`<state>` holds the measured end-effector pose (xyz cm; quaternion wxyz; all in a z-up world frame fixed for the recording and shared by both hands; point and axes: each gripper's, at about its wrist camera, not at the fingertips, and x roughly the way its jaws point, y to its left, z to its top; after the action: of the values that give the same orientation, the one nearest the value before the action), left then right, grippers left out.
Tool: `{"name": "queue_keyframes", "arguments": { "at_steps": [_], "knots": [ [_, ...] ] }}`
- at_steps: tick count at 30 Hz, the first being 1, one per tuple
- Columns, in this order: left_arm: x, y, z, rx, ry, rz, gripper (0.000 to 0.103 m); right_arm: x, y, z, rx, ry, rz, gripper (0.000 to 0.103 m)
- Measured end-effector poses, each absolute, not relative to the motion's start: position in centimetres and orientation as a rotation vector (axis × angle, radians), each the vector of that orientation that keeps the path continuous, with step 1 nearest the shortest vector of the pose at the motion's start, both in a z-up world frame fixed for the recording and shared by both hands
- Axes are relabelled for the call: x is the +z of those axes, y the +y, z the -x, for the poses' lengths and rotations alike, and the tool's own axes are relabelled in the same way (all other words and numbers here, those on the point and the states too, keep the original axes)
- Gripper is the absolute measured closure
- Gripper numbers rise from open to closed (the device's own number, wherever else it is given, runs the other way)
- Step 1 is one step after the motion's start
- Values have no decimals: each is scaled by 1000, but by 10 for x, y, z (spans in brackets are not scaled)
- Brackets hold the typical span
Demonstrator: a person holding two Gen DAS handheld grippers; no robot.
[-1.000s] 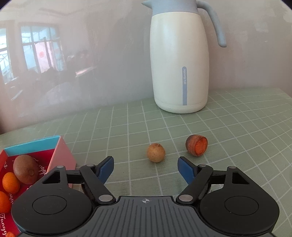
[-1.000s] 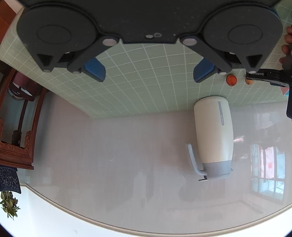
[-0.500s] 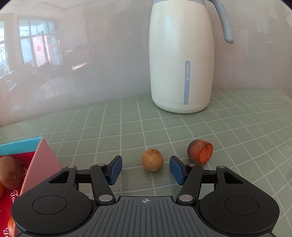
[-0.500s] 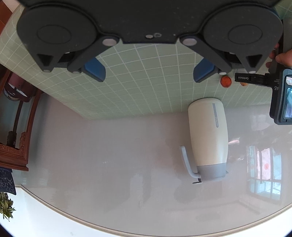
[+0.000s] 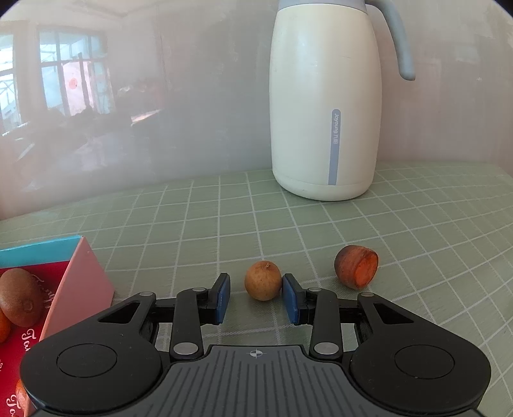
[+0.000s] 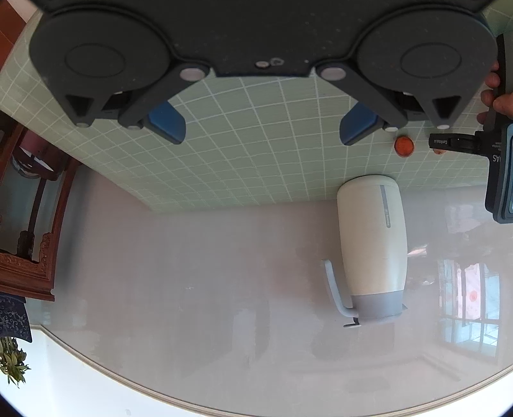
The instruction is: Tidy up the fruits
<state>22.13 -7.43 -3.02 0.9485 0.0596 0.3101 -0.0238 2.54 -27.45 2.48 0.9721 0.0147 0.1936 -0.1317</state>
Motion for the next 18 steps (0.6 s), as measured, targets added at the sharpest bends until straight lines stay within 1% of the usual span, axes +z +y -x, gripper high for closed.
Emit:
{"name": "queue_keyframes", "arguments": {
  "at_steps": [18],
  "knots": [
    [-26, -74, -216, -35, 598, -131, 67, 24, -277, -24, -289, 394, -32, 0]
  ]
}}
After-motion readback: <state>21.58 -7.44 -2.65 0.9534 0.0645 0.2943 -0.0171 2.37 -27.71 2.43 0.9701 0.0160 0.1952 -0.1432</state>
